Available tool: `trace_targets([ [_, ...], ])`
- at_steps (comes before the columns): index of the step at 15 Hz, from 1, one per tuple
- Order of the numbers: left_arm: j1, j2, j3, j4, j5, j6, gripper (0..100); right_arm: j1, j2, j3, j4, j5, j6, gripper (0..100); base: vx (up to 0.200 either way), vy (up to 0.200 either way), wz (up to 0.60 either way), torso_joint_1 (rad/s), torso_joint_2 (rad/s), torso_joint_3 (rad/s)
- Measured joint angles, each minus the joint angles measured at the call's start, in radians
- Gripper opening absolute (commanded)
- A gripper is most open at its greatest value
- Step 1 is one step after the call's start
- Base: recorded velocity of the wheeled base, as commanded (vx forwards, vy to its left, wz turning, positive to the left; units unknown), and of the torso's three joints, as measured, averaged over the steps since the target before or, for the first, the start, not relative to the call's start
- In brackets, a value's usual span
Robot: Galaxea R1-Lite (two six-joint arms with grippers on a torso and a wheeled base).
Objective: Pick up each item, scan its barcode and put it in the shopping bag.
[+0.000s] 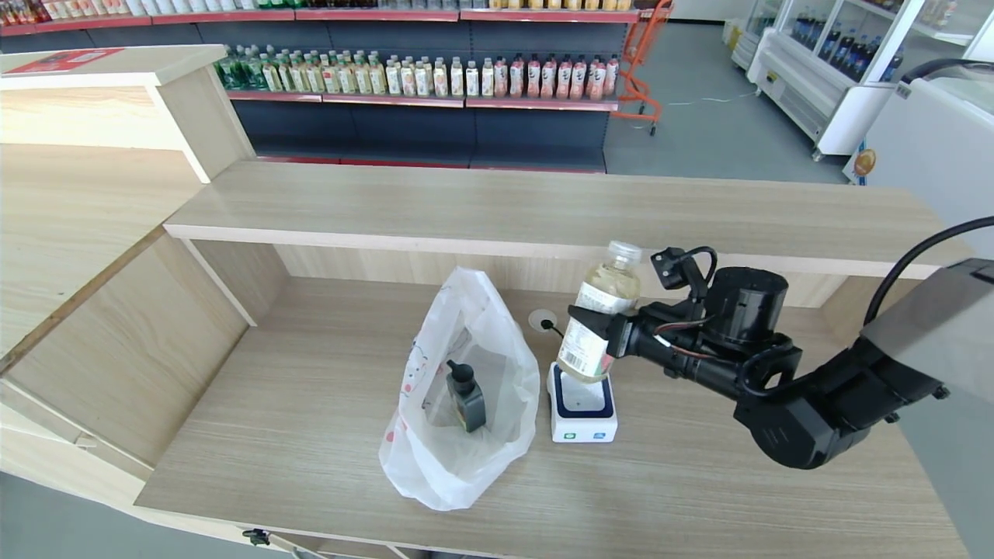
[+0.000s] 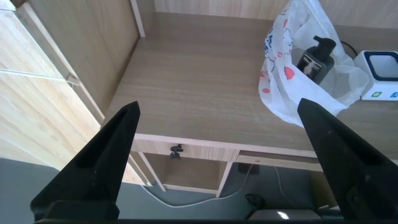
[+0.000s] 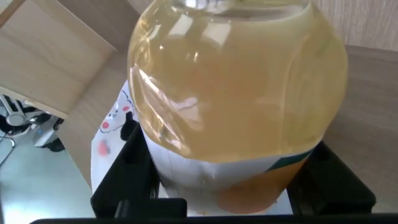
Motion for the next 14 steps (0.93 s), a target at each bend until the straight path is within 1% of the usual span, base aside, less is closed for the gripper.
trace_targets([
  [4,0.0,0.0,0.0,0.0,0.0,0.0,100,0.074,0.105,-0.164,0.063,-0.046,0.001,0,0.0,0.0,0.0,0.0,0.0,0.0],
  [7,0.0,0.0,0.0,0.0,0.0,0.0,100,0.09,0.187,-0.252,0.086,-0.056,-0.004,0,0.0,0.0,0.0,0.0,0.0,0.0],
  [9,0.0,0.0,0.0,0.0,0.0,-0.001,100,0.095,0.23,-0.281,0.086,-0.059,-0.007,0,0.0,0.0,0.0,0.0,0.0,0.0],
  [10,0.0,0.0,0.0,0.0,0.0,0.0,100,0.097,0.252,-0.291,0.086,-0.057,-0.022,0,0.0,0.0,0.0,0.0,0.0,0.0],
  [12,0.0,0.0,0.0,0.0,0.0,0.0,100,0.097,0.3,-0.321,0.084,-0.043,-0.111,0,0.0,0.0,0.0,0.0,0.0,0.0],
  [14,0.0,0.0,0.0,0.0,0.0,0.0,100,0.102,0.361,-0.379,0.082,-0.037,-0.174,0,0.0,0.0,0.0,0.0,0.0,0.0],
])
